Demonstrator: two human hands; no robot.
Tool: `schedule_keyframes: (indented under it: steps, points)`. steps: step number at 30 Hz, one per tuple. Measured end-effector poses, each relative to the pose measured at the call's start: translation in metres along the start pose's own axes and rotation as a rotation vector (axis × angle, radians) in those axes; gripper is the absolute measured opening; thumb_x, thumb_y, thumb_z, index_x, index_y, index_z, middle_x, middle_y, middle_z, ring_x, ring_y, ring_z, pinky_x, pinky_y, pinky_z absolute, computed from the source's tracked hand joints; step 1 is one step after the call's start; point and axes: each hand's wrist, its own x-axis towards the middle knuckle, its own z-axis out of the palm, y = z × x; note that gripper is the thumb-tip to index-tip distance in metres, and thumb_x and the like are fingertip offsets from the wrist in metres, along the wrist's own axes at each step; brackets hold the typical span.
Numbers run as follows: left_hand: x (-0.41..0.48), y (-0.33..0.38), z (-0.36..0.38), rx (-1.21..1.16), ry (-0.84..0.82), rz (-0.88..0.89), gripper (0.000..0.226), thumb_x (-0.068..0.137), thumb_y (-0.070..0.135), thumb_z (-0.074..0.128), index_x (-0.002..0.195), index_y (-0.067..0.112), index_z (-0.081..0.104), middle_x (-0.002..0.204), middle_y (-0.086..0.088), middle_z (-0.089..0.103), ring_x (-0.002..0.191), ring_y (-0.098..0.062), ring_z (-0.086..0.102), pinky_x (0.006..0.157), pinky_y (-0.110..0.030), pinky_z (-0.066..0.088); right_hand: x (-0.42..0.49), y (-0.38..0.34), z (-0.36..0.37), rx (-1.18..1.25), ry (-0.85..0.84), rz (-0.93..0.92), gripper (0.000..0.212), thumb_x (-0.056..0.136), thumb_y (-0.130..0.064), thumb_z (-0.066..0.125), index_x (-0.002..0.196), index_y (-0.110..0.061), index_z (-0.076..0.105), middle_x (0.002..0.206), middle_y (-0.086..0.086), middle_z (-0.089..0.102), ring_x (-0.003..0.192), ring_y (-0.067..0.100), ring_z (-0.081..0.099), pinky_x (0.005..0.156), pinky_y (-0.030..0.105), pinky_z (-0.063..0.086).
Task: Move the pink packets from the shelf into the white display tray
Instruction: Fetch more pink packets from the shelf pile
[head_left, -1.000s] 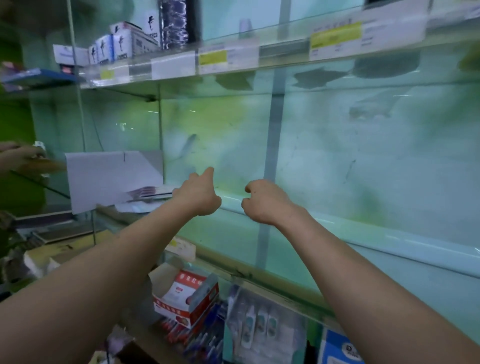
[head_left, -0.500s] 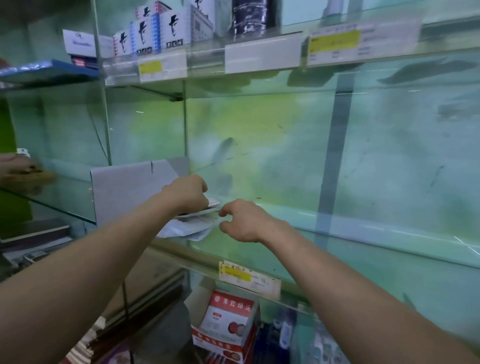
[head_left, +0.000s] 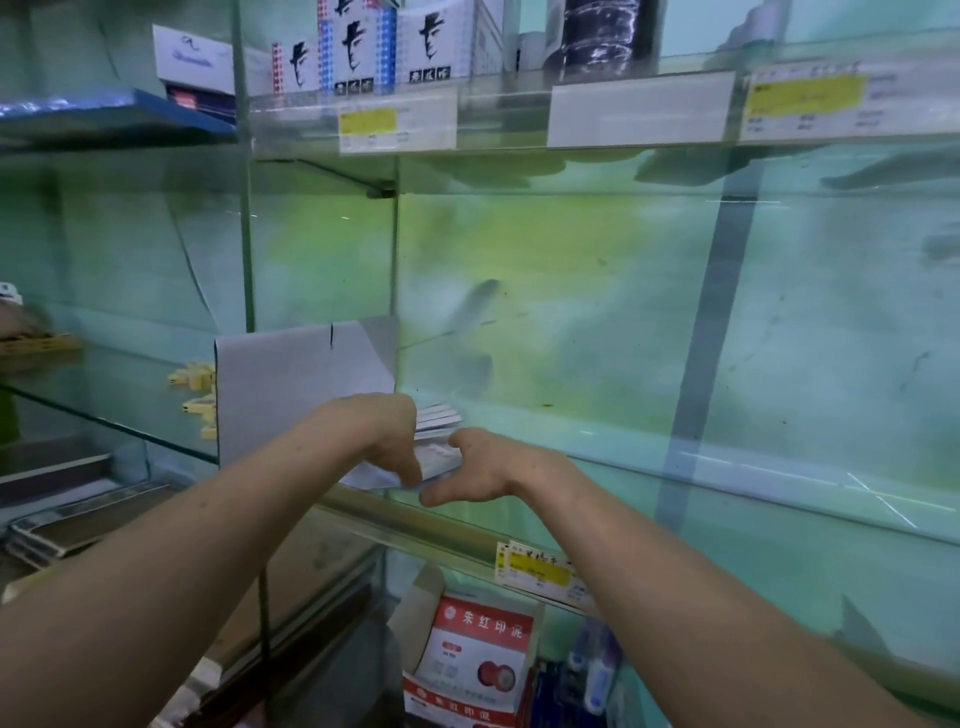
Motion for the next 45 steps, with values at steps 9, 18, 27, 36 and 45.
schedule_keyframes:
  steps: [9, 18, 27, 36, 45]
  points:
    - [-0.001, -0.003, 0.011, 0.007, 0.004, 0.065, 0.033, 0.082, 0.032, 0.068, 0.111, 0.018, 0.061, 0.111, -0.004, 0.063, 0.097, -0.024, 0.060, 0.075, -0.027, 0.044, 0.006, -0.006, 0.003, -0.043, 0.011, 0.071, 0.061, 0.082, -0.045, 0.068, 0.130, -0.012, 0.051, 0.130, 0.007, 0.055, 0.115, 0.026, 0.055, 0.092, 0.031, 0.043]
    - [-0.007, -0.012, 0.007, -0.208, 0.285, -0.003, 0.019, 0.092, 0.023, 0.056, 0.088, 0.005, 0.059, 0.088, -0.017, 0.059, 0.085, -0.033, 0.057, 0.071, -0.032, 0.043, 0.012, -0.001, 0.008, -0.134, 0.196, 0.172, 0.028, 0.089, -0.027, 0.059, 0.109, -0.010, 0.051, 0.119, 0.011, 0.060, 0.100, 0.029, 0.059, 0.072, 0.031, 0.042]
    - [0.004, -0.011, 0.011, -0.230, 0.265, 0.003, 0.016, 0.092, 0.026, 0.054, 0.089, 0.010, 0.055, 0.094, -0.014, 0.060, 0.082, -0.028, 0.051, 0.072, -0.030, 0.041, 0.030, -0.004, -0.009, 0.576, 0.146, 0.357, 0.008, 0.098, -0.007, 0.042, 0.092, -0.001, 0.041, 0.067, 0.016, 0.057, 0.028, 0.011, 0.051, 0.038, 0.021, 0.036]
    - [0.014, -0.021, 0.011, -0.301, 0.260, 0.011, 0.032, 0.087, 0.035, 0.060, 0.066, 0.012, 0.052, 0.071, -0.009, 0.060, 0.063, -0.025, 0.053, 0.057, -0.027, 0.040, 0.059, -0.009, 0.017, -0.106, 0.073, 0.227, 0.055, 0.078, -0.054, 0.061, 0.118, -0.015, 0.058, 0.113, 0.014, 0.054, 0.112, 0.030, 0.053, 0.098, 0.039, 0.045]
    - [0.014, -0.018, 0.020, -0.342, 0.078, 0.089, 0.040, 0.093, 0.044, 0.042, 0.101, 0.012, 0.065, 0.112, -0.007, 0.060, 0.091, -0.022, 0.051, 0.080, -0.028, 0.041, 0.042, 0.001, -0.006, -0.116, -0.131, 0.034, 0.058, 0.086, -0.045, 0.064, 0.136, -0.019, 0.051, 0.138, 0.002, 0.050, 0.121, 0.020, 0.049, 0.101, 0.029, 0.038]
